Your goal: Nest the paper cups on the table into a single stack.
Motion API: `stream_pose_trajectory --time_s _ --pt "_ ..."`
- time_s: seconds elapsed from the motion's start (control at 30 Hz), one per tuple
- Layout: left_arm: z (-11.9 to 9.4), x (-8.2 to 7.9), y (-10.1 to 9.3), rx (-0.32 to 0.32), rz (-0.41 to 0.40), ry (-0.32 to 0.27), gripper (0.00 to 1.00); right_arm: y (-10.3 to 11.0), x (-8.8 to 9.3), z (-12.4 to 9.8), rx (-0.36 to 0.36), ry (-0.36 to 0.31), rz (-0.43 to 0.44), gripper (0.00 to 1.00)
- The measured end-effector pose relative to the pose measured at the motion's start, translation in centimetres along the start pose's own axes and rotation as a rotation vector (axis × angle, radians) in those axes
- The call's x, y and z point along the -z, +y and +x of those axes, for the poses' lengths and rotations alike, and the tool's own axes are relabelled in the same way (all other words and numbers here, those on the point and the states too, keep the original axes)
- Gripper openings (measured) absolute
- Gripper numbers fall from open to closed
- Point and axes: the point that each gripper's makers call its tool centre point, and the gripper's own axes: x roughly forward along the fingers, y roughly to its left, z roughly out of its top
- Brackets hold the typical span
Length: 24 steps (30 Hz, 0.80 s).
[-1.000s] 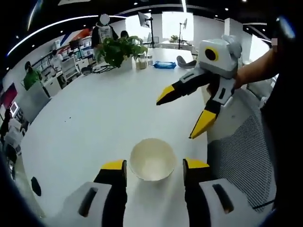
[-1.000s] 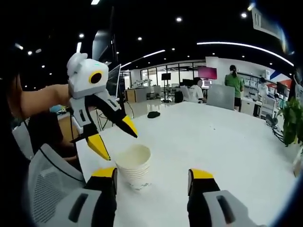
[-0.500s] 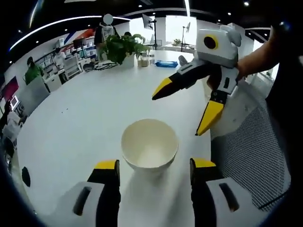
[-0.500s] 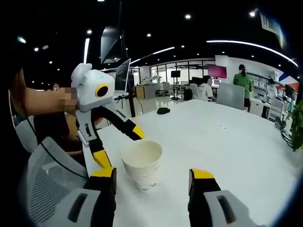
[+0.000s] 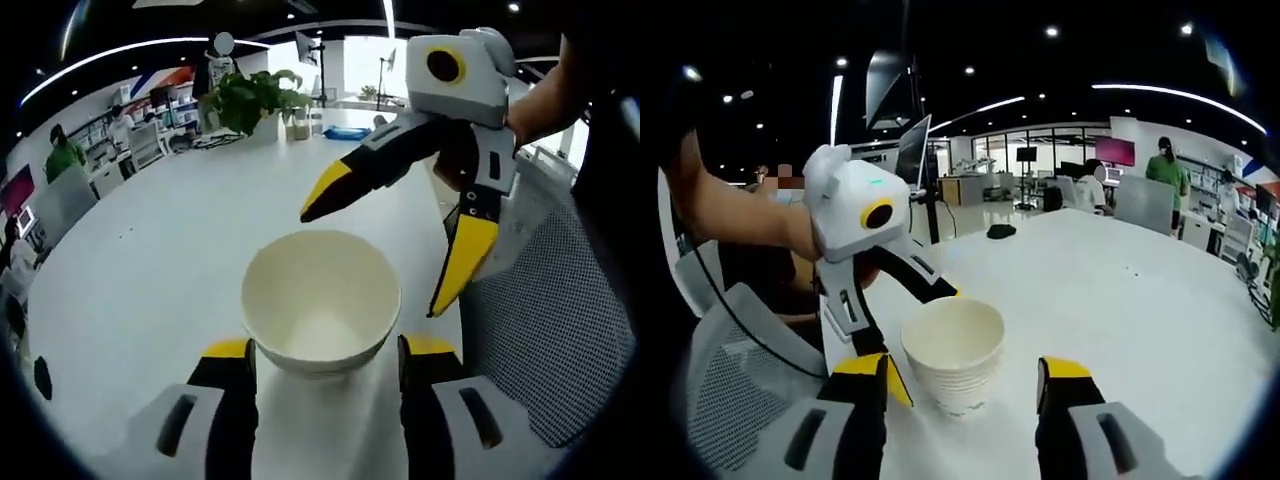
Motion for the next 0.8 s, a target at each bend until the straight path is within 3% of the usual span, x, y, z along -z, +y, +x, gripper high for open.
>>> stream_pose_trajectory --time_s 0.17,0.43,0.8 --pt "0.2 -0.1 0.3 -0.004 -0.005 -0.021 0.46 0.2 0.1 0.9 -0.011 0.004 -0.008 0.55" --pt "0.2 -0.3 0.5 -0.006 0.018 -0.018 0.44 0.1 -0.1 1.3 -0.008 0.008 -0.023 0.44" --pt "0.3 -2.4 1.6 -0.011 0.055 -0.034 0.43 -1.7 -1.3 0.9 0.026 -0.012 -0.031 0.43"
